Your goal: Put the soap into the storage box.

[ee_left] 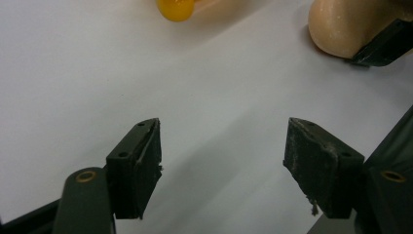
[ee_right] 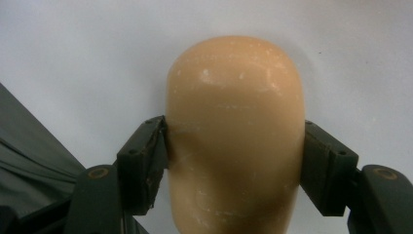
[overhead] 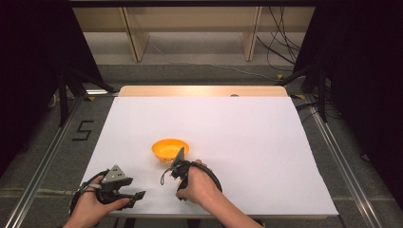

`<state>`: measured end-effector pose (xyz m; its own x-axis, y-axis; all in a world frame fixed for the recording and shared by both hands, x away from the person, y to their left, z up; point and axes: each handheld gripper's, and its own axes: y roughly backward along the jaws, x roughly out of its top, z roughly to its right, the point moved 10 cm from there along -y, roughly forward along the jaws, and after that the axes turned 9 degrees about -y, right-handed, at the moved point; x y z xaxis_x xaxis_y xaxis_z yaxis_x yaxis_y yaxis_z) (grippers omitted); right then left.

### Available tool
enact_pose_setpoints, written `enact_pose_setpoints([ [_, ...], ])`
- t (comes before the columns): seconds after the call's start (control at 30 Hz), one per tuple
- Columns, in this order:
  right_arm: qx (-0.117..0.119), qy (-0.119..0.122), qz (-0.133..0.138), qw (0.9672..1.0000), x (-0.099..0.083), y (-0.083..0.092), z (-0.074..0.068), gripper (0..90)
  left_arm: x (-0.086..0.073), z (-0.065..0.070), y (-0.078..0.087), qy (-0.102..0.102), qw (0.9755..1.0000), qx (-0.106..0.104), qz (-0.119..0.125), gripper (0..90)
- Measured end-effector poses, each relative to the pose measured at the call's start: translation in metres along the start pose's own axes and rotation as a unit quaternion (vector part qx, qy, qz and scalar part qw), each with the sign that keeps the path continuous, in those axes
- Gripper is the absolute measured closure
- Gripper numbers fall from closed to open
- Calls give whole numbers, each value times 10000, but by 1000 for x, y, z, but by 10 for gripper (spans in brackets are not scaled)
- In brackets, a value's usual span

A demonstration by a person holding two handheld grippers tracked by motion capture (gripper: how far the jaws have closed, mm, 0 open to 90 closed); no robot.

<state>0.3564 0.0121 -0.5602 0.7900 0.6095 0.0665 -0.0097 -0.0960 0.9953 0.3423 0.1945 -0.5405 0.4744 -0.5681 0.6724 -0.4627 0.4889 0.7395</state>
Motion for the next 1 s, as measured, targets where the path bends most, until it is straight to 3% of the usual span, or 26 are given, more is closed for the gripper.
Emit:
enact_pose_setpoints([
  [0.17, -91, 26, -45, 9999, 0, -1, -1, 343, 0, 0, 0, -19, 10000, 25, -11, 296],
  [0.3, -18, 7, -65, 10000, -2, 0, -3, 347, -1, -1, 0, -39, 10000, 23, -28, 297],
  [0.43, 14, 340, 56, 9994, -2, 0, 0, 351, 0, 0, 0, 19, 10000, 7, 29, 297],
  [0.53, 195, 399, 117, 9989, -3, 1, 0, 352, 0, 1, 0, -2, 10000, -24, 2, 297],
  [0.6, 288, 714, 184, 9969, -4, 1, 3, 352, 0, 0, 0, -2, 10000, 10, 6, 298],
  [0.63, 393, 961, 276, 9942, -2, -1, 6, 352, 1, 1, -1, 17, 10000, -26, 38, 298],
  [0.67, 331, 977, 170, 9945, -5, 1, 9, 352, 0, 1, 0, -35, 10000, -49, 4, 298],
  [0.7, 278, 1124, 241, 9930, -4, 1, 11, 352, 1, 2, 0, -1, 10000, -38, 32, 298],
  [0.73, 332, 993, 215, 9943, -5, 3, 8, 352, 1, 2, 0, -12, 10000, -41, 26, 298],
  [0.83, 226, 1270, 250, 9913, -5, 2, 17, 352, 1, 2, 0, -13, 10000, -51, 31, 298],
  [0.9, 309, 1196, 237, 9921, -6, 2, 18, 353, 1, 3, -1, 61, 9999, -70, 50, 298],
  [0.93, 462, 1202, 310, 9912, -5, 3, 16, 353, 1, 2, -1, 57, 10000, -40, 45, 298],
  [0.97, 266, 1114, 226, 9932, -7, 5, 20, 353, 1, 2, -1, 53, 10000, -37, 46, 298],
  [1.0, 249, 1230, 232, 9918, -7, 6, 23, 353, 1, 2, -1, 35, 10000, -29, 34, 298],
])
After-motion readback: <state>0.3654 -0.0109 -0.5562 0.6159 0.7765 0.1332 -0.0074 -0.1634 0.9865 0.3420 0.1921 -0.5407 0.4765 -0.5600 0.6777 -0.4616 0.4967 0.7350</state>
